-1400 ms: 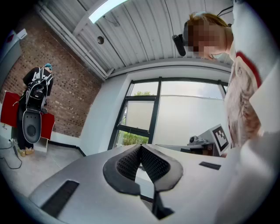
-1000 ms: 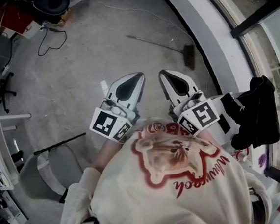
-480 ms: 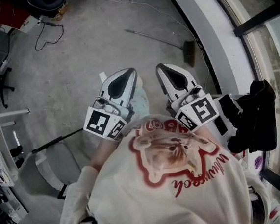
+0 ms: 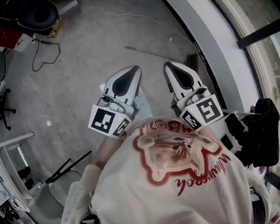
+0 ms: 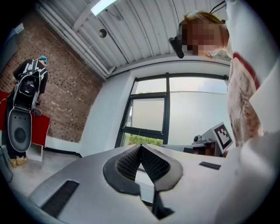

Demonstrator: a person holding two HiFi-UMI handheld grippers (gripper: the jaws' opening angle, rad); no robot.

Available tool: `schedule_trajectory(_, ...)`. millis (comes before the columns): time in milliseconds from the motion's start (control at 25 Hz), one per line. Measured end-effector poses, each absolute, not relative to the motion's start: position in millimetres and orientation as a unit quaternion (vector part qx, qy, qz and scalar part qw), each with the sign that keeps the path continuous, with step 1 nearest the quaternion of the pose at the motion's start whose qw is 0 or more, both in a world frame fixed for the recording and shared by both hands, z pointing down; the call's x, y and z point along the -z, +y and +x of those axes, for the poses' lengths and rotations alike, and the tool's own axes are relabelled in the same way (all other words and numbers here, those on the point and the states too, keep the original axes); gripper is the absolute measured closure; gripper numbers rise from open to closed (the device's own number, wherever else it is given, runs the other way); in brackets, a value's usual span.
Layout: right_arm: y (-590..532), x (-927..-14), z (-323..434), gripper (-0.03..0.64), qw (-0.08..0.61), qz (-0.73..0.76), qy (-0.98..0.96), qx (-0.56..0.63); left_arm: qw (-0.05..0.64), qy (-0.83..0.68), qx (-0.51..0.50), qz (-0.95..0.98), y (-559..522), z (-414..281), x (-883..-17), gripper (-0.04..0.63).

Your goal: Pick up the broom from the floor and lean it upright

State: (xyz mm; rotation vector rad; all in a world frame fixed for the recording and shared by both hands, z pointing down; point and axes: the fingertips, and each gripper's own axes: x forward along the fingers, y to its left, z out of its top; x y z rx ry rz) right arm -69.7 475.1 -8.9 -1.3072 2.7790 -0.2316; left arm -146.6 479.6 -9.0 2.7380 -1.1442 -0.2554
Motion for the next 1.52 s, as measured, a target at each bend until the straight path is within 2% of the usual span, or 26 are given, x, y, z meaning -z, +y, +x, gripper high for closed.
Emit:
schedule_trajectory(280,324,32,-107,0.592,0.035,-0.448,0.892,0.055,0.049,-0.35,0.079,0.932,317,-177,34,0.577)
schedule_trajectory(520,239,28,-115,0.592,0.042,-0.455,0.888,0.054,0.045,-0.331,0.071,0.94,232,-176,33,0.577)
schedule_trajectory(960,170,15,-134,0.592,0.045,-0.439,0.895,0.067,0.048,-0.341,0.065,0.937,166,-190,19,0.577)
schedule_trajectory(1520,80,22,-100,0.592,0.049,-0.408,0.908,0.077,0.064,-0.41,0.086,0.906,82,-182,19,0.577)
